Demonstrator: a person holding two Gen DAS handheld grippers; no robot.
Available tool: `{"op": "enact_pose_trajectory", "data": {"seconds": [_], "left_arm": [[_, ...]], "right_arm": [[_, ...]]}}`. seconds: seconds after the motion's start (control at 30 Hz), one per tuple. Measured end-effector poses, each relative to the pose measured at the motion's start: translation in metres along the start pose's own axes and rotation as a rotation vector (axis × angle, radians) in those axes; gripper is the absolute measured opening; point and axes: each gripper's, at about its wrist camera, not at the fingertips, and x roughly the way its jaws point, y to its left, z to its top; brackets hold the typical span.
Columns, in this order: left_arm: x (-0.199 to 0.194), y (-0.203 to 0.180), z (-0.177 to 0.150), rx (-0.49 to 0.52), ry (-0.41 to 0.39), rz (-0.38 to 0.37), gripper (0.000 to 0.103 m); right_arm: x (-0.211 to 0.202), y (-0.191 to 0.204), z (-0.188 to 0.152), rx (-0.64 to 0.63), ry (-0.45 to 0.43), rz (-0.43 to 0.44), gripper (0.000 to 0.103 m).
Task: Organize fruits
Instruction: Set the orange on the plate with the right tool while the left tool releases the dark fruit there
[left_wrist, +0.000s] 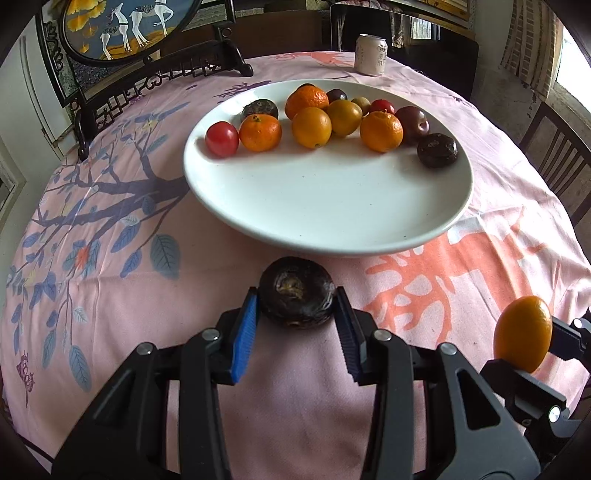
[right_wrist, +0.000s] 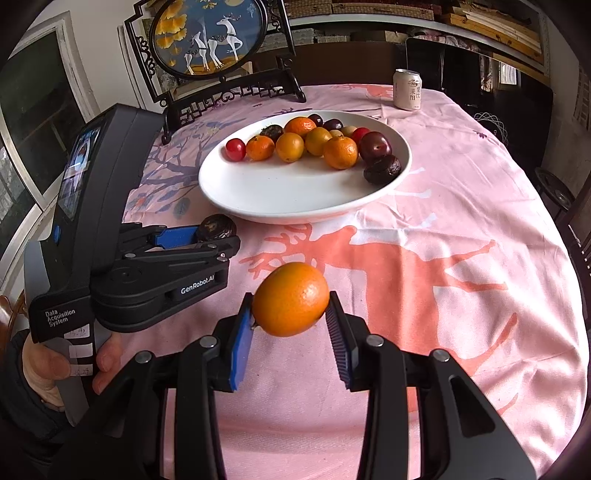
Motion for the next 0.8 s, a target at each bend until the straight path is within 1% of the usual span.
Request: {"op": "enact_pose_trajectory", "data": {"seconds": [0.17,0.23,0.33,0.43,0.53,0.6,0.7,0.8], "left_arm": [[-0.031,0.014,-0.01,-0.025,-0.027,-0.052,0.041],[-0.044,0.024,-0.007,-0.039,-0.039,-0.065,0.041],[-0.06,0.04,0.013,-0.053,-0.063,-0.076,0.041],[-0.062,0.051,0.052,-0.053,-0.075,-0.075,0.041],[-0.044,0.049,0.095,-0.048,-0.059,-0.077,0.041],[-0.023,0.043,0.117,-0.042,-0.036,-0.065,0.041],[0.012,0.036,0.131,-0.058,0.03,-0.069,0.041],[0.035,0.035,0.132,-0.067,0.067,-0.072,0.041]], "right_arm": [[-0.004,0.006,0.006,-0.025,-0.004,-0.006,0.039],[-0.004,0.006,0.013,-0.036,-0.005,-0.004,0.039],[-0.002,0.007,0.033,-0.073,-0.014,-0.009,0.039],[0.007,0.005,0.061,-0.104,-0.029,-0.013,0.039],[0.03,0.001,0.091,-0.115,-0.015,0.003,0.039],[0.051,-0.004,0.106,-0.11,0.01,-0.01,0.039],[0.08,-0.014,0.117,-0.093,0.056,-0.032,0.039],[0.098,-0.022,0.118,-0.078,0.093,-0.028,0.039]]}}
